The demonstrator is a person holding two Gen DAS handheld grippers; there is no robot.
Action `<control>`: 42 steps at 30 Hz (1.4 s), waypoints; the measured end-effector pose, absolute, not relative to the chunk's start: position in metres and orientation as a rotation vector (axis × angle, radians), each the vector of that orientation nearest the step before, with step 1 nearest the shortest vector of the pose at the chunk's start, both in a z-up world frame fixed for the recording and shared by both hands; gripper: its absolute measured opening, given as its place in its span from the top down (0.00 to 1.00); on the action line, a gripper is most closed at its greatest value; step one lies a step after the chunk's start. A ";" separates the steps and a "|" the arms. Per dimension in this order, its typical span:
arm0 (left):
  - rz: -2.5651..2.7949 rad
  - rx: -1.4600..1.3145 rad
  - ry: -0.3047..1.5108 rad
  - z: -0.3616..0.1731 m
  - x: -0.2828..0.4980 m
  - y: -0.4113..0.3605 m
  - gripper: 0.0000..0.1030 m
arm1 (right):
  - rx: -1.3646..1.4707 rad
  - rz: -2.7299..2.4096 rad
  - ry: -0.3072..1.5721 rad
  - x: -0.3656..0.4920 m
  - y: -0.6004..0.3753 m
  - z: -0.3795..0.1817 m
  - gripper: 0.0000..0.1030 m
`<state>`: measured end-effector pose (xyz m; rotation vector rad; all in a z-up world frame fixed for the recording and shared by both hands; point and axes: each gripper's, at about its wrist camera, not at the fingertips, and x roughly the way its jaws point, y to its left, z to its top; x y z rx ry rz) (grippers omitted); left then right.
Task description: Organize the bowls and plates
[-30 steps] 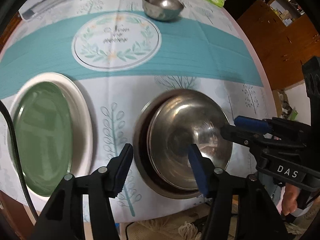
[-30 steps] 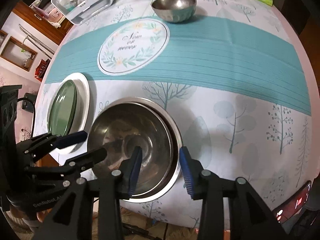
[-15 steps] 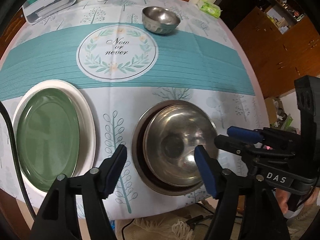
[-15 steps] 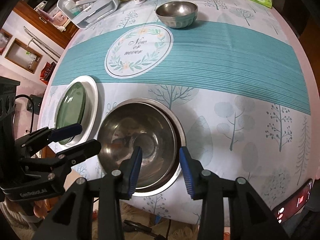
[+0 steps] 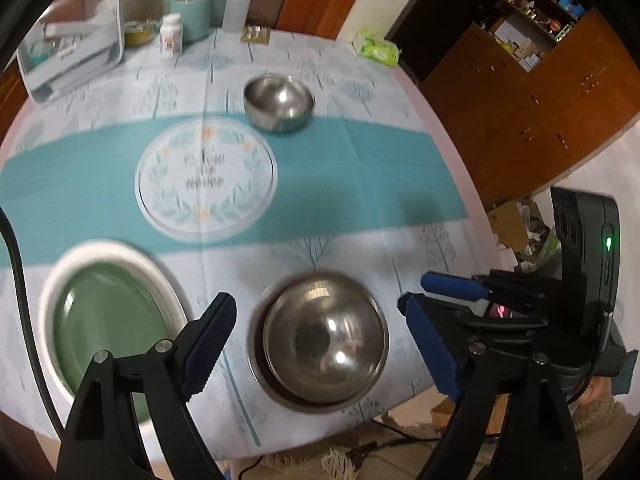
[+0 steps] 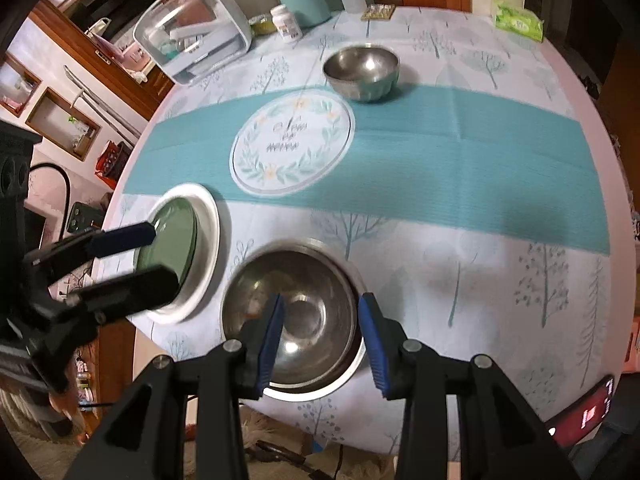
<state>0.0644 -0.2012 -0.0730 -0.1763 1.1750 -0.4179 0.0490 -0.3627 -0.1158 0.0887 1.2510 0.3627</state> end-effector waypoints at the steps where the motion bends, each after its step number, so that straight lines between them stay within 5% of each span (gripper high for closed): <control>1: -0.417 -0.175 1.165 -0.067 0.071 -0.199 0.17 | 0.085 0.360 1.239 0.054 -0.364 -0.110 0.62; 17: -0.350 -0.056 0.973 0.006 0.211 -0.197 0.17 | 0.039 0.217 1.025 0.187 -0.393 -0.027 0.62; 42: -0.261 -0.154 1.306 -0.186 0.385 -0.212 0.18 | 0.192 0.145 1.299 0.339 -0.388 -0.179 0.62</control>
